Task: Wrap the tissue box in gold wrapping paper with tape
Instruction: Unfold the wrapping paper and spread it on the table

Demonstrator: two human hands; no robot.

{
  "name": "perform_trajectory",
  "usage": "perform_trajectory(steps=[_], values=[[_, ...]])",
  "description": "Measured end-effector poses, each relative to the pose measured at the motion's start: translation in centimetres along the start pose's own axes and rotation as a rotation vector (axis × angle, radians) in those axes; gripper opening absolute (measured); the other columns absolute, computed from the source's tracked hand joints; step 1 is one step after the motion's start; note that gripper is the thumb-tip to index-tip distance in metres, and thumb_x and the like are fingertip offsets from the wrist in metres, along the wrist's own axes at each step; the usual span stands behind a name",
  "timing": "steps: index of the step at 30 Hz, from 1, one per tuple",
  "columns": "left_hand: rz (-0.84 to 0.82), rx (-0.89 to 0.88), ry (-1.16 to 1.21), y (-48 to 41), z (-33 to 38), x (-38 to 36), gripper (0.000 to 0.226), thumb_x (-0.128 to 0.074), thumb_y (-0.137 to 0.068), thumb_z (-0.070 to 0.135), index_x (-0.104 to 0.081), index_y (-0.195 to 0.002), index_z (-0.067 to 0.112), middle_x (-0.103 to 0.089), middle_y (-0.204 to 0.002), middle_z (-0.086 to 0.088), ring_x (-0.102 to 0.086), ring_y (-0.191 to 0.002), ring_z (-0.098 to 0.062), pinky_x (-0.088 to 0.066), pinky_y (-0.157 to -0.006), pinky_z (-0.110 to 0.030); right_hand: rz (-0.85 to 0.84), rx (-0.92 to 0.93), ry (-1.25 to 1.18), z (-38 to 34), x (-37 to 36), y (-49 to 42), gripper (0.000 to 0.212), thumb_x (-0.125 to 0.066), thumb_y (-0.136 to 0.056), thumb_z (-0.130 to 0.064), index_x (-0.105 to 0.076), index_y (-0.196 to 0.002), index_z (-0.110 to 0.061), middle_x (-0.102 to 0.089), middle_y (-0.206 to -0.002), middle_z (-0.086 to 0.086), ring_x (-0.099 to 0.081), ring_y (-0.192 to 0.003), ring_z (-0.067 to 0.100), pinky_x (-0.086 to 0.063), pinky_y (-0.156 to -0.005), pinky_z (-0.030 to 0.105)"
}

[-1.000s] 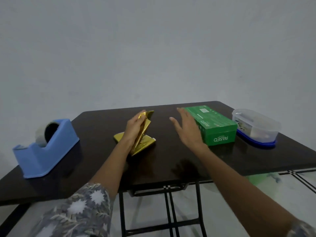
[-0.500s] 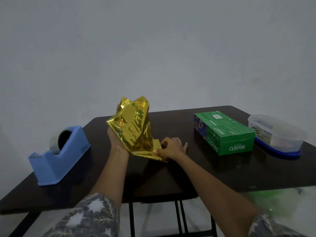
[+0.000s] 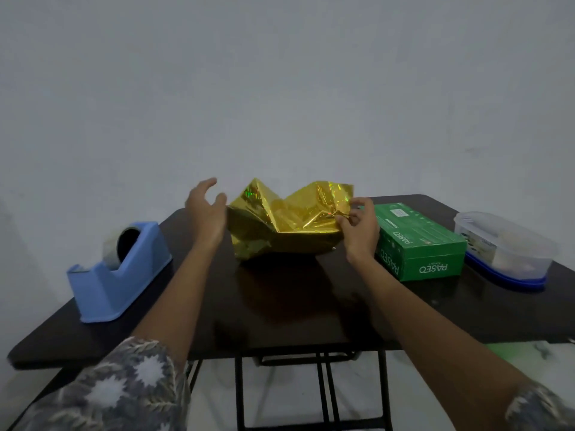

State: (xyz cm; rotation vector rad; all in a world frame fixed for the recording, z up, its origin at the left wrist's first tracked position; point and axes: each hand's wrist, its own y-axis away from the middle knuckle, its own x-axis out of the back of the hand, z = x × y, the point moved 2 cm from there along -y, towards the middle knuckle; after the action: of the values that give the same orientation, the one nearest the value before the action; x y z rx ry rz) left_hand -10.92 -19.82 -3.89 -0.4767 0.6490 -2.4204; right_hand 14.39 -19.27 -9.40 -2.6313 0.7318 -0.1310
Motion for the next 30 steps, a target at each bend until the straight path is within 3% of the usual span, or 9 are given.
perform_trajectory(steps=[6, 10, 13, 15, 18, 23, 26, 28, 30], values=[[-0.561, -0.455, -0.303, 1.1, 6.2, -5.9, 0.061, -0.07, -0.083, 0.019, -0.045, -0.139, 0.026, -0.043, -0.145, 0.001, -0.032, -0.138, -0.017, -0.021, -0.111, -0.032, -0.145, 0.139, -0.055, -1.6, -0.7, 0.1, 0.053, -0.068, -0.079, 0.004, -0.044, -0.124, -0.013, -0.064, -0.087, 0.002, -0.062, -0.079, 0.013, -0.05, -0.07, 0.02], [-0.67, -0.412, -0.489, 1.4, 6.1, -7.9, 0.07, -0.073, -0.078, 0.021, -0.041, -0.139, 0.031, -0.051, -0.138, -0.002, -0.04, -0.132, -0.022, -0.019, -0.112, -0.048, -0.286, 0.259, -0.04, -2.7, -0.8, 1.1, 0.054, -0.07, -0.079, 0.001, -0.044, -0.124, -0.016, -0.063, -0.08, -0.004, -0.064, -0.077, 0.013, -0.052, -0.071, 0.022], [-0.551, -0.396, -0.217, 1.1, 6.2, -6.6, 0.02, -0.07, -0.077, 0.007, -0.071, -0.092, 0.021, -0.07, -0.093, 0.002, -0.062, -0.096, -0.017, -0.048, -0.091, -0.041, -0.348, 0.152, -0.215, -3.6, -0.4, 1.5, 0.049, -0.064, -0.088, -0.024, -0.039, -0.13, -0.021, -0.067, -0.081, -0.002, -0.065, -0.079, 0.001, -0.049, -0.076, 0.016], [-0.539, -0.25, 0.089, 1.1, 5.9, -5.1, 0.017, -0.068, -0.077, -0.004, -0.07, -0.082, 0.011, -0.07, -0.082, 0.002, -0.066, -0.083, -0.013, -0.055, -0.075, -0.028, -0.409, -0.042, -0.327, -2.9, -0.7, 1.0, 0.049, -0.034, -0.098, -0.048, -0.033, -0.139, -0.023, -0.07, -0.099, 0.0, -0.062, -0.103, 0.006, -0.043, -0.094, 0.025], [-0.553, 0.011, 0.509, 1.1, 4.3, -3.0, 0.015, -0.068, -0.078, -0.005, -0.067, -0.083, 0.009, -0.072, -0.08, -0.001, -0.068, -0.077, -0.014, -0.055, -0.074, -0.024, -0.52, -0.155, -0.158, -1.3, -1.9, 1.4, 0.056, -0.026, -0.098, -0.054, -0.034, -0.141, -0.02, -0.051, -0.13, -0.003, -0.046, -0.124, 0.018, -0.032, -0.107, 0.043], [-0.528, 0.4, 1.027, 0.6, -0.1, -1.4, 0.016, -0.062, -0.087, 0.014, -0.063, -0.103, 0.015, -0.068, -0.09, 0.0, -0.065, -0.087, -0.015, -0.055, -0.084, -0.034, -0.723, -0.26, 0.092, 0.5, -3.8, 3.4, 0.064, -0.048, -0.094, -0.044, -0.028, -0.147, -0.014, -0.038, -0.146, 0.01, -0.04, -0.132, 0.025, -0.036, -0.103, 0.034], [-0.577, 0.557, 1.159, 0.5, -2.0, -1.0, 0.067, -0.083, -0.068, 0.032, -0.051, -0.126, 0.02, -0.059, -0.104, -0.002, -0.055, -0.105, -0.022, -0.043, -0.101, -0.044, -0.946, -0.215, 0.351, 1.3, -5.6, 5.1, 0.061, -0.055, -0.092, -0.038, -0.034, -0.144, -0.016, -0.038, -0.147, 0.011, -0.034, -0.137, 0.025, -0.032, -0.108, 0.037], [-0.513, 0.552, 1.122, 0.7, -2.6, -0.8, 0.071, -0.088, -0.056, 0.031, -0.055, -0.116, 0.013, -0.064, -0.089, -0.002, -0.064, -0.082, -0.019, -0.055, -0.08, -0.034, -1.064, -0.048, 0.673, 1.9, -6.6, 6.2, 0.051, -0.05, -0.094, -0.033, -0.038, -0.142, -0.022, -0.032, -0.151, 0.01, -0.017, -0.144, 0.027, -0.012, -0.115, 0.051], [-0.462, 0.554, 1.141, 1.2, -2.6, -0.7, 0.042, -0.074, -0.072, 0.028, -0.058, -0.107, 0.012, -0.065, -0.08, -0.001, -0.066, -0.068, -0.016, -0.057, -0.064, -0.028, -1.042, 0.093, 0.763, 1.9, -6.8, 6.9, 0.037, -0.046, -0.096, -0.021, -0.05, -0.133, -0.019, -0.041, -0.145, 0.012, -0.026, -0.141, 0.028, -0.015, -0.113, 0.05]])
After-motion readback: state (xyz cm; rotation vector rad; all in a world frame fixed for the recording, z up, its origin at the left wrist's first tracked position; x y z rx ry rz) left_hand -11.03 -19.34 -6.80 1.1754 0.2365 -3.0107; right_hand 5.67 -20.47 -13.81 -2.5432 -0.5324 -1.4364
